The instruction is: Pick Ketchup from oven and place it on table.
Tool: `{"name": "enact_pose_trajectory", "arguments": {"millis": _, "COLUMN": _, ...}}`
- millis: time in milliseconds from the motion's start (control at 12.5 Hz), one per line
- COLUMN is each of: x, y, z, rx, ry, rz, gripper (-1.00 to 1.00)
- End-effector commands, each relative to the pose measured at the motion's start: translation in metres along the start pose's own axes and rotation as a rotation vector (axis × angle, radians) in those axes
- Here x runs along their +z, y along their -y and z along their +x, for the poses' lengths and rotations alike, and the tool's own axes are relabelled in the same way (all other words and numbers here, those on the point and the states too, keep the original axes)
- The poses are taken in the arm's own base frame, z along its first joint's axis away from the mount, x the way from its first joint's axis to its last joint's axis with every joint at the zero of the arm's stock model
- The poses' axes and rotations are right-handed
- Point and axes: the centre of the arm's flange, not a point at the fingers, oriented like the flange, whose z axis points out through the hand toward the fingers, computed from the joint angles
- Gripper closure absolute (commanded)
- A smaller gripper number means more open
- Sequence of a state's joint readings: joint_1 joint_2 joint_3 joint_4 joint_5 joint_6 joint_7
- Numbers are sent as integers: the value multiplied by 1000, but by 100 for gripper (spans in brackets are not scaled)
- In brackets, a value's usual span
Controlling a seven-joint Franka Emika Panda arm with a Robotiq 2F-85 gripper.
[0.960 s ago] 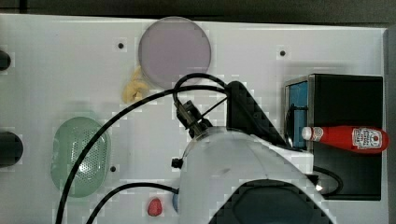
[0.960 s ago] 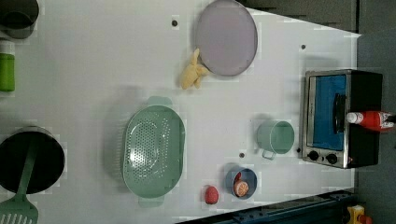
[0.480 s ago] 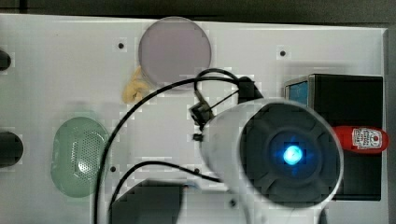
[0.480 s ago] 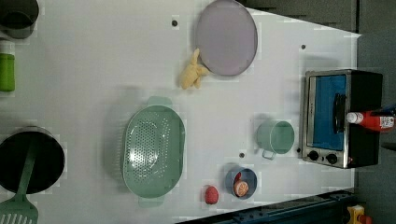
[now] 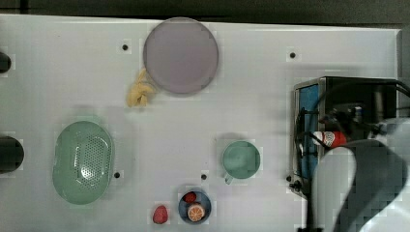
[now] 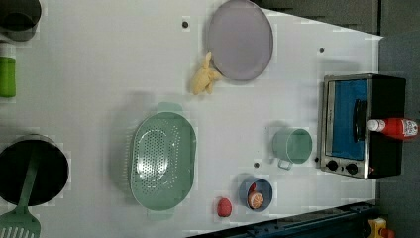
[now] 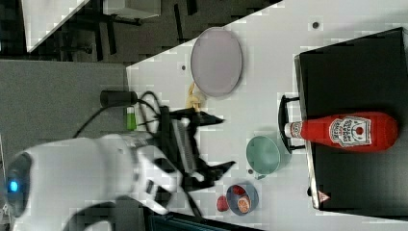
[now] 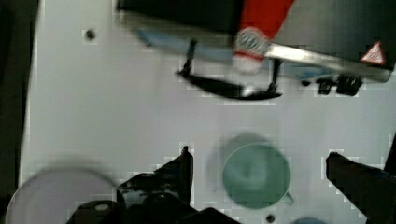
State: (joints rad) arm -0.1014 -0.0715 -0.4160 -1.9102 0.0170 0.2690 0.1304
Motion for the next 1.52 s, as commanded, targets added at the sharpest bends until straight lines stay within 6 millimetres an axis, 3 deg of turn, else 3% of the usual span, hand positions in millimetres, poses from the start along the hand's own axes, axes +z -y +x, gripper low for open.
{"name": "enact_pose_trajectory", "arguments": {"millis": 80, "x": 25, "y": -10, "z": 55, "rx": 129, "ry": -67, "rz": 60, "gripper": -100}}
{"name": "enact_pose_trajectory", "arguments": {"millis": 240, "x": 44, "y": -16, "z": 87, "rx": 182, "ry": -126, "rz": 72, "gripper": -100}}
{"name": "enact_pose_trajectory", "arguments": {"millis": 480, "x": 68, "y": -29, "z": 114, "rx": 232, "ry": -137, "rz": 17, "gripper": -100}}
{"name": "enact_pose_trajectory", "arguments": {"millis": 800, "x": 75, "y": -31, "z": 143, "rx": 247, "ry": -186, "rz": 11, "gripper": -100}}
{"name": "enact_pose_trajectory", "arguments": {"millis": 1040, "x": 105, "y": -24, "z": 149, "rx": 165, "ry": -170, "rz": 3, "gripper": -100}}
{"name": "enact_pose_trajectory", "arguments": {"millis": 1120, "x": 126, "y": -25, "z": 152, "rx": 176, "ry": -143, "rz": -20, "gripper": -100}}
{"name": "enact_pose_trajectory", "arguments": {"millis": 1360, "x": 147, "y": -24, "z": 156, "rx": 209, "ry": -121, "rz": -17, "gripper": -100}}
{"name": "enact_pose_trajectory", "arguments": {"millis": 1520, "x": 147, "y": -25, "z": 158, "rx": 211, "ry": -125, "rz": -14, "gripper": -100}}
